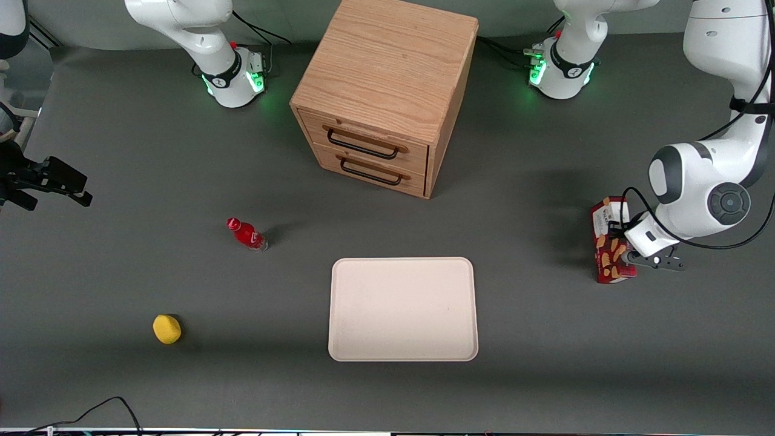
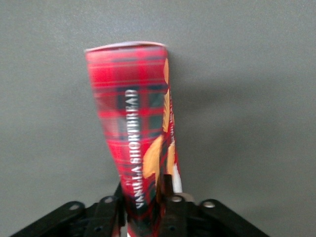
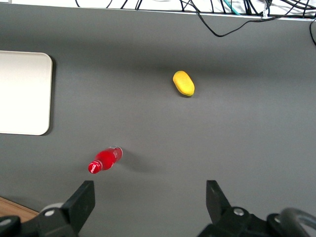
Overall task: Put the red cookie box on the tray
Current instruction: 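Lift the box upright and carry it over the cream tray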
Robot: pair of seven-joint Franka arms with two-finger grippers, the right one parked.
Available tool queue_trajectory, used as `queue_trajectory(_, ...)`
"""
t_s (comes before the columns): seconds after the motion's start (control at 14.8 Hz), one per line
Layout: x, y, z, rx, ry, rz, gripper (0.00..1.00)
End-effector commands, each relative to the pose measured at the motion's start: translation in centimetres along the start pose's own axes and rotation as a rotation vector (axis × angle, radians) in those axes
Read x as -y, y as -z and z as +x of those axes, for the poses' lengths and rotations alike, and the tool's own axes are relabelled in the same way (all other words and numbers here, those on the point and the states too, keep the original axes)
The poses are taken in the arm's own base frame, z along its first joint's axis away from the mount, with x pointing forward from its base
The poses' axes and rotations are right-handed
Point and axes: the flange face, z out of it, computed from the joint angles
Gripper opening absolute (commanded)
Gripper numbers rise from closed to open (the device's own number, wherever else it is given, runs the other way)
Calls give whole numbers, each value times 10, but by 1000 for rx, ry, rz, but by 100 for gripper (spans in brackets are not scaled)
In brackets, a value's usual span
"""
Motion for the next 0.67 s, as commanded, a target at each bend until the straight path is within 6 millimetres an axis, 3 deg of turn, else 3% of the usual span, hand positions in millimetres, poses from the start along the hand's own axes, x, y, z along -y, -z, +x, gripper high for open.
queue_trajectory(0.0,1,16,-6,-14,-5,-2,0)
queue_trajectory(0.13,0,42,4,-13,-7,-7,0)
queue_trajectory(0.27,2,92,18,17,-8,-19,0)
queue_trajectory(0.47,-2,195,39,34,45,-27,0)
queue_trajectory(0.61,-31,257,46,19,88,-31,0)
